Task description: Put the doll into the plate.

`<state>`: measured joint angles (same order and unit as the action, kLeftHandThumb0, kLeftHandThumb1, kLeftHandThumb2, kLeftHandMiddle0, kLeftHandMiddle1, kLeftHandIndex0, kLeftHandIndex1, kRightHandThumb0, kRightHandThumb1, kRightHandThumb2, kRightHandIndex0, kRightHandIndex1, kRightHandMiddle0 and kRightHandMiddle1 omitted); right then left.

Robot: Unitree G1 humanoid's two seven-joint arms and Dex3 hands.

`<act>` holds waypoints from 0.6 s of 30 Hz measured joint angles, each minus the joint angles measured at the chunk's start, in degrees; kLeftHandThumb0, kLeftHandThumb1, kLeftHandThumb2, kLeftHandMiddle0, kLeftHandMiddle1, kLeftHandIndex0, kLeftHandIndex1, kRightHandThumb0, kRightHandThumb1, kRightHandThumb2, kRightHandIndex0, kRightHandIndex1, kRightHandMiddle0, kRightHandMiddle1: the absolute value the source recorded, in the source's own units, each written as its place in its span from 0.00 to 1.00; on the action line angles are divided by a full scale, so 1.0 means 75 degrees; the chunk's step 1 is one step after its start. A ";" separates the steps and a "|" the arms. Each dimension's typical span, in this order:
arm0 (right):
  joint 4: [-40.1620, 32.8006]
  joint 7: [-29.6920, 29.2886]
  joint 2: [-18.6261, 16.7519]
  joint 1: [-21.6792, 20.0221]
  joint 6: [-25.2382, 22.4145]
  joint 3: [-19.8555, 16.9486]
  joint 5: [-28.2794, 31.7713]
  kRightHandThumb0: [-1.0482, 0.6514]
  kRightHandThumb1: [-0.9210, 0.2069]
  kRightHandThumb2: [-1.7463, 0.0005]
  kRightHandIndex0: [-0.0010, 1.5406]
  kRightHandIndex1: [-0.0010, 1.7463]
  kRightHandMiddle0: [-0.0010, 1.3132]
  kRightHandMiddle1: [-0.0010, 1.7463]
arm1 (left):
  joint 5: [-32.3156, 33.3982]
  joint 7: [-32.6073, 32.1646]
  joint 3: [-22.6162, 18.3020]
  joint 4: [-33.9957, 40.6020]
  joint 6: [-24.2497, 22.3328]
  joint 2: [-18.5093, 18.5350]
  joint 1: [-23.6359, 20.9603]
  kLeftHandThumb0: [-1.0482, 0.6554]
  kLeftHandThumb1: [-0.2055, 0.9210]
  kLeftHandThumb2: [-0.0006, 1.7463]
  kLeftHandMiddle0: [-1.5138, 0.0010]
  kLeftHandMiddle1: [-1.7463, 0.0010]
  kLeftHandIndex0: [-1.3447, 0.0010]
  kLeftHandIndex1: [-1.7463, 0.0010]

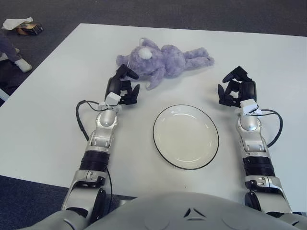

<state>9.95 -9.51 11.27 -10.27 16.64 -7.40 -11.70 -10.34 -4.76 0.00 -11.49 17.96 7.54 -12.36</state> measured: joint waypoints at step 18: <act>-0.0121 0.0841 0.0186 0.0215 0.0009 -0.0306 0.0996 0.35 0.46 0.31 0.66 1.00 0.41 1.00 | -0.1171 -0.0269 0.0025 0.0566 0.0275 0.0512 0.0236 0.38 0.68 0.58 0.35 0.00 0.68 0.00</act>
<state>9.04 -3.21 12.67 -8.66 16.71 -9.70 -4.23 -19.12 -6.77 0.19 -7.24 20.02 11.38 -10.59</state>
